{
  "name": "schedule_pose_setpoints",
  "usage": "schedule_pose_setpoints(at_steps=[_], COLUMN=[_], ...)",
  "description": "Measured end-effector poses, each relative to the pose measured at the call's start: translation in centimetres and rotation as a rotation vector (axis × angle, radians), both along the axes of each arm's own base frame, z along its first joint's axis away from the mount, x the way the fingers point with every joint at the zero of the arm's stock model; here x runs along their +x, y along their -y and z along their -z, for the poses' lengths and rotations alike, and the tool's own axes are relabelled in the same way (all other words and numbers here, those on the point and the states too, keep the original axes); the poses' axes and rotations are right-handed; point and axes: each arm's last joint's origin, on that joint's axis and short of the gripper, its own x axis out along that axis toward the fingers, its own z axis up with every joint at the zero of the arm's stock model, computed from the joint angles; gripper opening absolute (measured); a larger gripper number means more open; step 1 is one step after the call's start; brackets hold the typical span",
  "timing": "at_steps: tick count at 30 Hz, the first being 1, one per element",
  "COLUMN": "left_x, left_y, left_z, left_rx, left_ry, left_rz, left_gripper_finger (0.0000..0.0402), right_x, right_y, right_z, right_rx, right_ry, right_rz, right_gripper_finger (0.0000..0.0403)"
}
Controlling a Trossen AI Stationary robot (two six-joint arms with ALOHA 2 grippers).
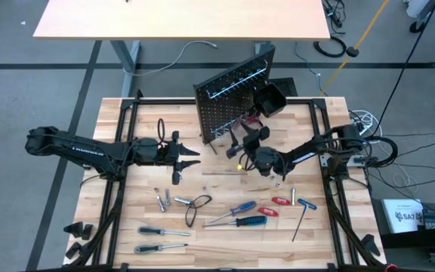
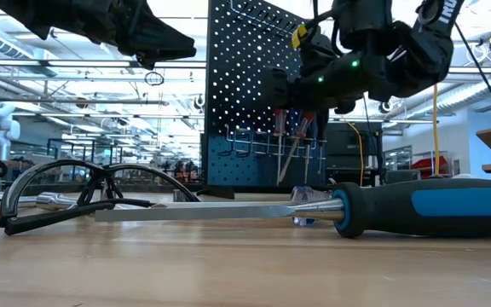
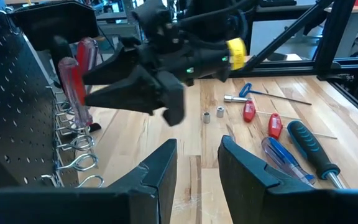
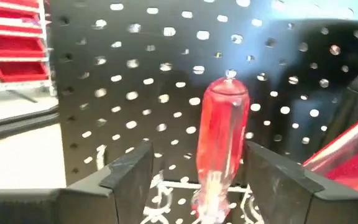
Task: Hang tools onto peg board
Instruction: Adjust the right red screwdriver
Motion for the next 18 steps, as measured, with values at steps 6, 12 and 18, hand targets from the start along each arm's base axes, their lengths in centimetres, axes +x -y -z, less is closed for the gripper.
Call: schedule_pose_setpoints(at_steps=[6,12,18], left_x=[0.0,0.0,0.0], left_y=[0.0,0.0,0.0], left_z=[0.0,0.0,0.0], left_rx=[0.002,0.002,-0.004], left_ry=[-0.001,-0.001,0.0], left_rz=[0.001,0.0,-0.001], left_gripper_finger=[0.0121,0.0121,0.0121], right_x=[0.0,-0.3,-0.9], right_y=[-2.3,-5.5,-8.1], right_z=[0.1,0.9,1.5], right_rx=[-0.02,0.005,0.029], right_ry=[-0.042,-0.089,-0.109], right_rz=[-0.064,-0.16,-0.2], right_gripper_finger=[0.0236,0.0235,0.0235])
